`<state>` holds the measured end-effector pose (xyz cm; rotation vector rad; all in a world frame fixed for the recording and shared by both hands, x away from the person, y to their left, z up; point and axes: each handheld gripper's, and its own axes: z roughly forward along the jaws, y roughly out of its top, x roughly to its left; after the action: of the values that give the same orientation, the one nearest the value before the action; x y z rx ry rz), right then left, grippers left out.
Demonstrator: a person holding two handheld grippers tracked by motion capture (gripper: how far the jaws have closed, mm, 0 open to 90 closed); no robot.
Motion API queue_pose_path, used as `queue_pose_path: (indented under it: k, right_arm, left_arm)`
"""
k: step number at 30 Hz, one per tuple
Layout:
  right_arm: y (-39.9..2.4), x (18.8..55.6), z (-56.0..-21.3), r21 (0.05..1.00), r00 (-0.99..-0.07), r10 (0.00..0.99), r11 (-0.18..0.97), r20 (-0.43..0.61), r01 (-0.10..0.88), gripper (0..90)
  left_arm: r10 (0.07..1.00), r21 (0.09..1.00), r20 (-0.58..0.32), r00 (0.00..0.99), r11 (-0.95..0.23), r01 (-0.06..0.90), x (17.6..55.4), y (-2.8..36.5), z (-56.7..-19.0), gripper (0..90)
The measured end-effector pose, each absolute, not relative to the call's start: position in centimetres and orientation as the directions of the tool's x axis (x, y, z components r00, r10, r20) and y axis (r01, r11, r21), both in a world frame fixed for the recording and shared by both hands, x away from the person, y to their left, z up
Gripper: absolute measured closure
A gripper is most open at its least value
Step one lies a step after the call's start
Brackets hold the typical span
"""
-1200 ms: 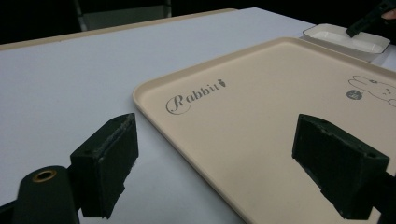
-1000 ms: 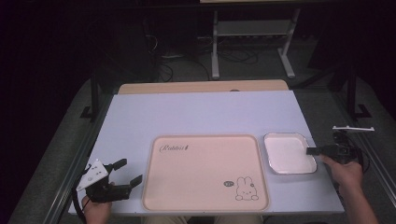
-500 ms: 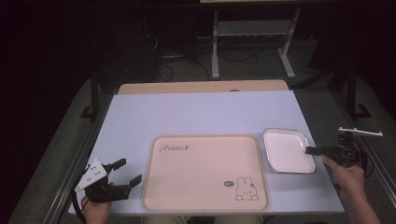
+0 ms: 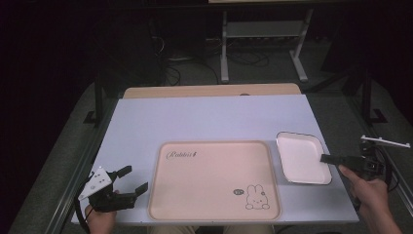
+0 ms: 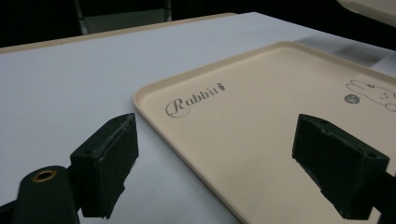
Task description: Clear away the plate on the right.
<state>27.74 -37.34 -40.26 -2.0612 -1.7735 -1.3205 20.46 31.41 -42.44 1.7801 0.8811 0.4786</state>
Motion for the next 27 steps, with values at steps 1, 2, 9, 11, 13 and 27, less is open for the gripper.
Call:
queue_pose_path:
  k: [1,2,9,11,13,27]
  right_arm:
    - [-37.2,27.6,-40.0,0.435,-0.073,0.746,-0.303,0.662,0.848,88.4]
    - [-37.0,27.4,-39.7,0.44,-0.082,0.746,-0.297,0.661,0.847,88.4]
    - [-35.6,26.3,-36.9,0.472,-0.126,0.736,-0.284,0.665,0.834,88.4]
    - [-35.4,26.3,-36.6,0.477,-0.13,0.736,-0.284,0.665,0.831,88.4]
    - [-35.1,26.1,-36.0,0.487,-0.139,0.732,-0.287,0.667,0.825,88.4]
    - [-30.9,26.1,-35.3,0.508,-0.209,0.69,-0.262,0.693,0.82,88.4]
  left_arm:
    - [0.756,0.923,-0.088,0.648,-0.183,0.338,20.5,31.4,-42.4,13.9]
    - [0.757,0.923,-0.088,0.648,-0.183,0.338,20.5,31.4,-42.4,13.9]
    - [0.753,0.925,-0.092,0.651,-0.178,0.336,20.5,31.4,-42.4,13.9]
    - [0.754,0.926,-0.098,0.65,-0.17,0.337,20.5,31.4,-42.4,14.0]
    - [0.755,0.926,-0.098,0.649,-0.17,0.337,20.5,31.4,-42.4,14.0]
    - [0.754,0.926,-0.096,0.649,-0.172,0.337,20.5,31.5,-42.5,14.0]
